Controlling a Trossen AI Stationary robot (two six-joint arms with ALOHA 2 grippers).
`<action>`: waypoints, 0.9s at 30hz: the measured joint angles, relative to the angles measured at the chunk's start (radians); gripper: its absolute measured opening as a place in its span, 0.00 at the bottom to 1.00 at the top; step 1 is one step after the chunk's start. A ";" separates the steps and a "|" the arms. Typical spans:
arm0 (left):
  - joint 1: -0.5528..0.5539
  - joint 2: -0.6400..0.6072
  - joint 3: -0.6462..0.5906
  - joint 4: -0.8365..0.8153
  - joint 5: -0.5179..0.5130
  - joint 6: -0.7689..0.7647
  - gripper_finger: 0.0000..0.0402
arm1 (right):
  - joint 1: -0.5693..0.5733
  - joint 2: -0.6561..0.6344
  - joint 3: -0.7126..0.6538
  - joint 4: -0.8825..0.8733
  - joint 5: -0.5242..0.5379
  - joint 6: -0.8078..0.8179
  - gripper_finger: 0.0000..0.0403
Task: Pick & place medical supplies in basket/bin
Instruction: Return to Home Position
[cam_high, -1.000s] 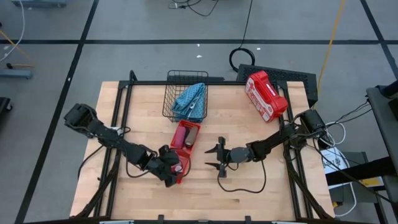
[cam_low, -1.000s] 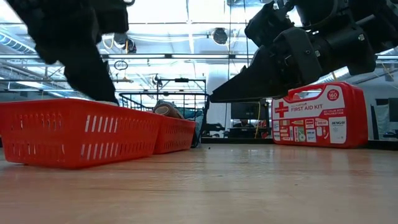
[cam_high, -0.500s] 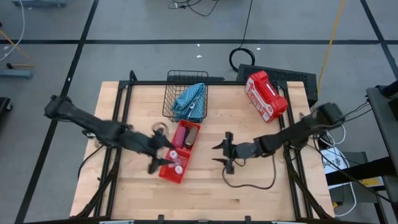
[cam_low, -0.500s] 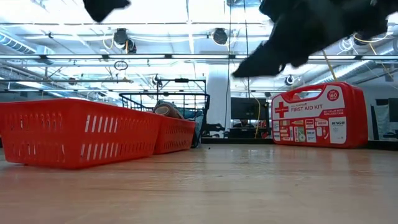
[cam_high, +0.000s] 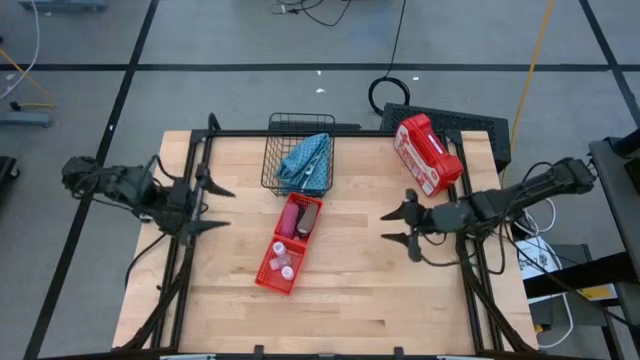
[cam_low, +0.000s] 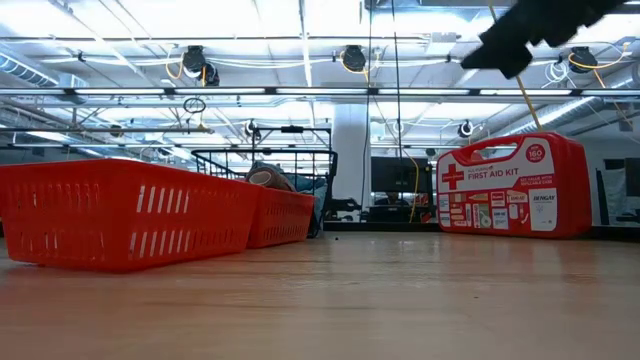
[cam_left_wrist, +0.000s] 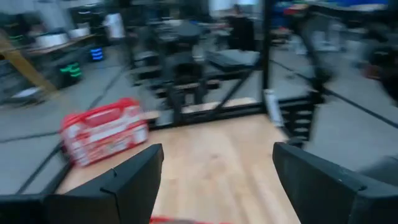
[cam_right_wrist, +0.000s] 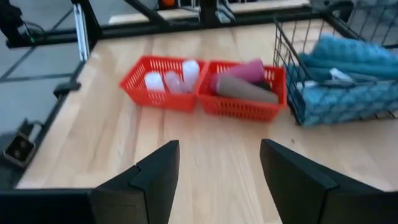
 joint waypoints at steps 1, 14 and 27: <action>0.005 -0.022 -0.019 -0.001 -0.033 -0.011 0.77 | 0.000 -0.023 -0.019 -0.008 0.000 0.001 0.53; 0.124 -0.319 -0.379 0.089 -0.147 -0.179 0.77 | -0.028 -0.348 -0.428 0.417 0.000 -0.106 0.53; 0.189 -0.553 -0.480 -0.009 -0.139 -0.213 0.77 | -0.061 -0.668 -0.584 0.404 -0.002 -0.127 0.54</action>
